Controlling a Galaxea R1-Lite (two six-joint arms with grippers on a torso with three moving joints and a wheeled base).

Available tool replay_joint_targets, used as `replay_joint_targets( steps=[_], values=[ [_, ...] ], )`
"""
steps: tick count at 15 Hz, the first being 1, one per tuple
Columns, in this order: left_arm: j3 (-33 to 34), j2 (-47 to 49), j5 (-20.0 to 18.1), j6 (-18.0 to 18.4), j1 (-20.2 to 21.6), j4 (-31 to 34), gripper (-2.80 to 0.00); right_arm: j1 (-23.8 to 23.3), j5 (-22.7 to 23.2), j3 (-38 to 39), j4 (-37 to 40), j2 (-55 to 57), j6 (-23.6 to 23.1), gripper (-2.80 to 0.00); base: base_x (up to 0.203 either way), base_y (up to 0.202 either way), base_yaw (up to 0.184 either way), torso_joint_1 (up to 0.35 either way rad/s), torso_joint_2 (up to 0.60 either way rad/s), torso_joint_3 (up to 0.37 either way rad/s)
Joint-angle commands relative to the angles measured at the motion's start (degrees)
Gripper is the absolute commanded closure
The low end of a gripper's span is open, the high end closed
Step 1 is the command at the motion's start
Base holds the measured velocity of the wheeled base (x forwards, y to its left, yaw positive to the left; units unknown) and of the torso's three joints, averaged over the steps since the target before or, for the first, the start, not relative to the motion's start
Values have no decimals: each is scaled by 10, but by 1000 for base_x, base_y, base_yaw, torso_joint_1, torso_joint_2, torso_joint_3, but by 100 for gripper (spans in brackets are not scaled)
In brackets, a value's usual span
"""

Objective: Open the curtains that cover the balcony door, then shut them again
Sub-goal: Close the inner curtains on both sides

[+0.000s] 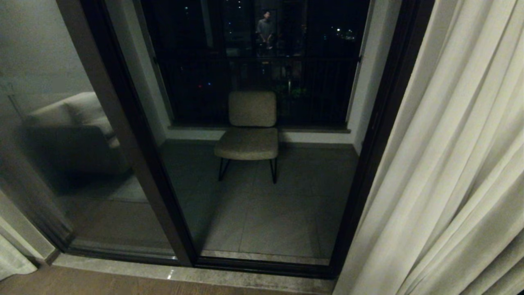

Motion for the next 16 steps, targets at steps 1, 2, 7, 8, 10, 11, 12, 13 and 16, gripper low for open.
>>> replay_joint_targets(
  steps=[1, 2, 7, 8, 10, 11, 12, 13, 16],
  values=[
    [-1, 0, 0, 0, 0, 0, 0, 0, 7, 0, -18, 48, -5, 0, 0, 0, 0, 0, 0, 0],
    [0, 0, 0, 0, 0, 0, 0, -2, 15, -2, -40, 79, -5, 0, 0, 0, 0, 0, 0, 0],
    [0, 0, 0, 0, 0, 0, 0, -55, 58, -100, -158, 280, 3, 0, 0, 0, 0, 0, 0, 0],
    [0, 0, 0, 0, 0, 0, 0, -69, 76, -133, -170, 312, 6, 0, 0, 0, 0, 0, 0, 0],
    [0, 0, 0, 0, 0, 0, 0, -88, 106, -182, -200, 376, 11, 0, 0, 0, 0, 0, 0, 0],
    [0, 0, 0, 0, 0, 0, 0, -95, 111, -200, -221, 405, 15, -280, 0, 0, 0, 0, 0, 0],
    [-1, 0, 0, 0, 0, 0, 0, -103, 115, -221, -240, 434, 19, -280, 0, 0, 0, 0, 0, 0],
    [-1, 0, 0, 0, 0, 0, 0, -108, 117, -244, -251, 460, 22, -280, 0, 0, 0, 0, 0, 0],
    [0, 0, 0, 0, 0, 0, 0, -113, 119, -287, -268, 520, 28, -280, 0, 0, 0, 0, 0, 0]
  ],
)
